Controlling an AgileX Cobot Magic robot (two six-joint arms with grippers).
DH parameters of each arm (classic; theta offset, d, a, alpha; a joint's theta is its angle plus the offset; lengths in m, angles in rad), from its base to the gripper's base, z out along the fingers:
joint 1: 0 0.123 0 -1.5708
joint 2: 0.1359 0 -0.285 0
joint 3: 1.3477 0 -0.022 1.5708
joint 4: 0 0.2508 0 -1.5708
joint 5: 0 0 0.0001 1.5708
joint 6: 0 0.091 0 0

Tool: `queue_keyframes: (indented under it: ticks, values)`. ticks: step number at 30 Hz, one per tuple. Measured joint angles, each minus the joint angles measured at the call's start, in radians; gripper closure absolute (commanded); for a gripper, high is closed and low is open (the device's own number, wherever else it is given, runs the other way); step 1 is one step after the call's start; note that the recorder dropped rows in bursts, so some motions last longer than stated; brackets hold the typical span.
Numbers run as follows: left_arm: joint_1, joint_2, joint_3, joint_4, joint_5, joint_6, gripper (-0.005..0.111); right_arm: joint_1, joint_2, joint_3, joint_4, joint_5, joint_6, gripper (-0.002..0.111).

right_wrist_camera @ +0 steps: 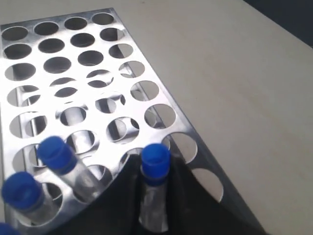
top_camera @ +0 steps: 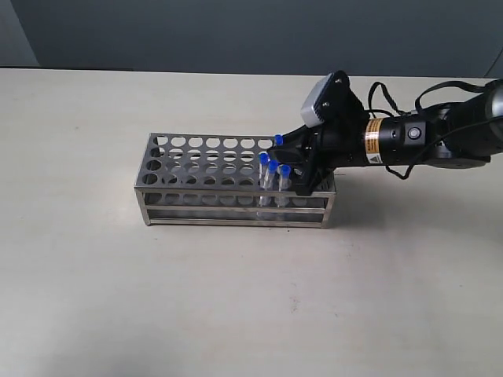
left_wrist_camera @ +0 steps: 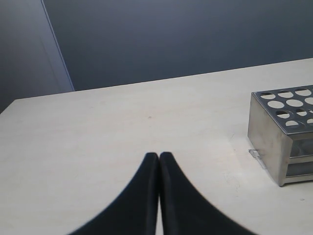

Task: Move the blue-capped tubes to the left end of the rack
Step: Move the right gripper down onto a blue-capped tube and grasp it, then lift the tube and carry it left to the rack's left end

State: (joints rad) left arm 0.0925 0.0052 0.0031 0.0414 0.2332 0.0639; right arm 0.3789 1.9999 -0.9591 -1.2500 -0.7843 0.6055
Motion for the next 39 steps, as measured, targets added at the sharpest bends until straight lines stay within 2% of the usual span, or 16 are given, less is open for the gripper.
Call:
queue_keyframes:
  ticks: [6, 11, 18, 29, 39]
  values:
    - [0.0, 0.0, 0.0, 0.0, 0.0, 0.0, 0.106, 0.001, -0.017, 0.0, 0.018, 0.015, 0.0, 0.109]
    - [0.0, 0.0, 0.0, 0.0, 0.0, 0.0, 0.106, 0.009, -0.178, -0.013, 0.005, 0.006, 0.005, 0.109]
    - [0.0, 0.0, 0.0, 0.0, 0.0, 0.0, 0.106, 0.09, -0.227, -0.128, 0.027, 0.004, 0.0, 0.109]
    - [0.0, 0.0, 0.0, 0.0, 0.0, 0.0, 0.106, 0.255, -0.041, -0.358, 0.086, 0.046, 0.0, 0.109]
    - [0.0, 0.0, 0.0, 0.0, 0.0, 0.0, 0.106, 0.327, 0.161, -0.507, 0.141, 0.067, 0.018, 0.109]
